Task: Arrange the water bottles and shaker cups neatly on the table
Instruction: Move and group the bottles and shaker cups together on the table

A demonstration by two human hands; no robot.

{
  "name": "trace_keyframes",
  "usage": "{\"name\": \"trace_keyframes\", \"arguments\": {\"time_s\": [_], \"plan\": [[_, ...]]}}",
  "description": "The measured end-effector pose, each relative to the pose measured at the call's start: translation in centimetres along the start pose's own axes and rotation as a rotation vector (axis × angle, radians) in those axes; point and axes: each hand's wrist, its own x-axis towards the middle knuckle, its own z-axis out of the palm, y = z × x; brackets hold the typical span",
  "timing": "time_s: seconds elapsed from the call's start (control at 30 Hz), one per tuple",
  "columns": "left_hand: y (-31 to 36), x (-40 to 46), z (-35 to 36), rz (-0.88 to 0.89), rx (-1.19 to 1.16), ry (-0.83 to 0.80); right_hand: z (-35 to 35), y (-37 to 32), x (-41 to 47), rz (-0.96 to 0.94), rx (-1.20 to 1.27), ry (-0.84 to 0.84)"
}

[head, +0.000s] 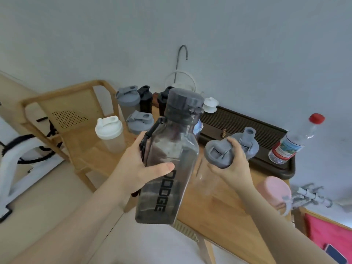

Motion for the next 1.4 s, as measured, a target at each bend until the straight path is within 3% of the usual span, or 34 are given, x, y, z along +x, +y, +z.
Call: {"name": "trace_keyframes", "arguments": {"time_s": [0.27, 0.63, 0.8, 0.97, 1.2, 1.4], "plan": [[4.5, 5.5, -7.5, 0.142, -0.152, -0.035, -4.7, -12.6, 4.8, -0.202, 0.11, 0.268], [5.2, 12.7, -22.2, 0.199, -0.195, 0.101, 7.6, -24.2, 12.6, -0.216, 0.22, 0.309], [4.5, 18.4, -25.5, 0.241, -0.126, 0.099, 10.4, -26.1, 17.3, -0.221, 0.168, 0.331], [2.6, 25.3, -27.7, 0.284, -0.074, 0.198, 12.0, -26.1, 23.5, -0.235, 0.144, 0.353], [-2.0, 34.9, -30.0, 0.212, 0.11, 0.211, 16.9, -24.5, 33.7, -0.154, 0.059, 0.283], [-7.6, 42.7, -30.2, 0.113, 0.041, 0.157, 20.6, -20.7, 39.7, -0.03, -0.009, 0.263]]}}
